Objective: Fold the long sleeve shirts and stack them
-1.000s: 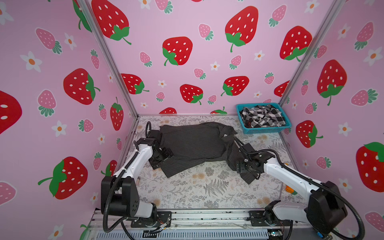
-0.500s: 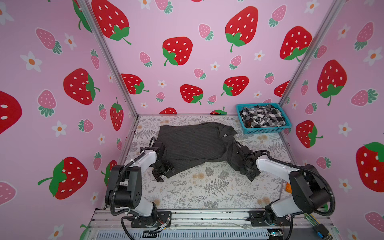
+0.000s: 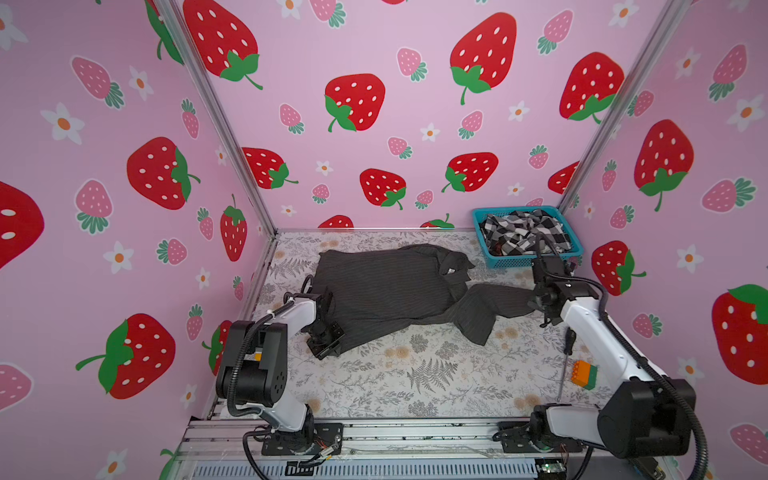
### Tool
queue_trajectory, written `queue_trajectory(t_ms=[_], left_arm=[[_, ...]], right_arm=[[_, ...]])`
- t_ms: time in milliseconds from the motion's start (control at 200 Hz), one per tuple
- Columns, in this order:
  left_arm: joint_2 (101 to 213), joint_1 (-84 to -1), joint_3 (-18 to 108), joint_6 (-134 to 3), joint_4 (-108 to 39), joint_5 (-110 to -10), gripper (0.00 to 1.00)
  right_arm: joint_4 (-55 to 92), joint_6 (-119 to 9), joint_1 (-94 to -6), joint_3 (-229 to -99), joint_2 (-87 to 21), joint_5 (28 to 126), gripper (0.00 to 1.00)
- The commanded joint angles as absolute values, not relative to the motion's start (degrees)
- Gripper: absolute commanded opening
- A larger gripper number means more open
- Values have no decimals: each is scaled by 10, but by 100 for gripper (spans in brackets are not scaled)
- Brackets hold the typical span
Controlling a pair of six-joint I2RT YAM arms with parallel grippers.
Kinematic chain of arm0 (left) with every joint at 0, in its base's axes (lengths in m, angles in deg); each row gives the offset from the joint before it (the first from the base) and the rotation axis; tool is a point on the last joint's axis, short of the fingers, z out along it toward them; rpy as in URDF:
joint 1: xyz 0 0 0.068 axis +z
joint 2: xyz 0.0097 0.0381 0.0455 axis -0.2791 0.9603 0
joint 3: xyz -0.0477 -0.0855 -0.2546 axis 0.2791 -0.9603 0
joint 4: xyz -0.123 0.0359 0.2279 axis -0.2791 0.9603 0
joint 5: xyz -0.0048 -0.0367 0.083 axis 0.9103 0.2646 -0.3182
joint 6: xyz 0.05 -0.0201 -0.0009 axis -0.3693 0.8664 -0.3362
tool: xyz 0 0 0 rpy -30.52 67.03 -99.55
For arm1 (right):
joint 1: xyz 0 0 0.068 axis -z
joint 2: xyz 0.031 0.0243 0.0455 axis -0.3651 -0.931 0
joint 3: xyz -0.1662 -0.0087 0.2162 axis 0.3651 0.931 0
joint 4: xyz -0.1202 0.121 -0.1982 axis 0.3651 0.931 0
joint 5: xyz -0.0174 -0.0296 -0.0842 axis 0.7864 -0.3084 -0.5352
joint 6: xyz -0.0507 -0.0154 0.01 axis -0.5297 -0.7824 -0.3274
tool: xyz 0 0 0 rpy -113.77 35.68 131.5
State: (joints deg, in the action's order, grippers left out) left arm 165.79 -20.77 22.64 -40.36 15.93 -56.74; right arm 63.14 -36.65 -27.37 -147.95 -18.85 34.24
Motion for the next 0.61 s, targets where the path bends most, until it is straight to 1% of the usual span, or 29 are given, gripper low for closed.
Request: queue_trajectory(t_ms=[0, 55, 80, 105, 135, 140, 150, 160, 180, 250, 305, 375, 430, 530, 575, 600], left_arm=[[1579, -210, 258, -411, 237, -610, 0], [1532, -209, 278, -412, 275, -641, 0], [1513, -208, 286, -410, 292, -648, 0], [1494, -207, 294, -408, 305, -652, 0], [1477, -206, 303, -406, 316, -653, 0], [1475, -206, 304, -405, 318, -653, 0], [1469, -206, 305, -403, 321, -652, 0], [1465, -206, 307, -402, 323, -652, 0], [1457, -206, 309, -399, 327, -651, 0], [1442, -207, 299, -387, 327, -638, 0], [1443, -207, 274, -381, 314, -622, 0], [1453, -206, 239, -378, 297, -599, 0], [1457, -206, 219, -373, 280, -592, 0], [1469, -206, 208, -371, 260, -588, 0], [1478, -206, 211, -374, 257, -588, 0], [1482, -205, 216, -377, 256, -589, 0]], right_arm=[[660, -378, -225, -1495, -178, 286, 0], [662, -378, -213, -1498, -173, 281, 0], [661, -380, -208, -1498, -169, 280, 11], [658, -383, -206, -1496, -165, 279, 24], [658, -386, -206, -1500, -162, 280, 47], [658, -385, -206, -1500, -161, 280, 49], [660, -385, -206, -1502, -160, 280, 56], [661, -386, -205, -1504, -159, 282, 60], [662, -389, -206, -1509, -157, 288, 64], [642, -408, -211, -1510, -134, 337, 71], [619, -425, -224, -1504, -110, 406, 74], [613, -436, -271, -1494, -103, 466, 76], [640, -433, -319, -1493, -115, 500, 76], [660, -371, -433, -1440, -114, 528, 80], [660, -319, -472, -1401, -106, 537, 83], [656, -302, -479, -1384, -103, 545, 84]])
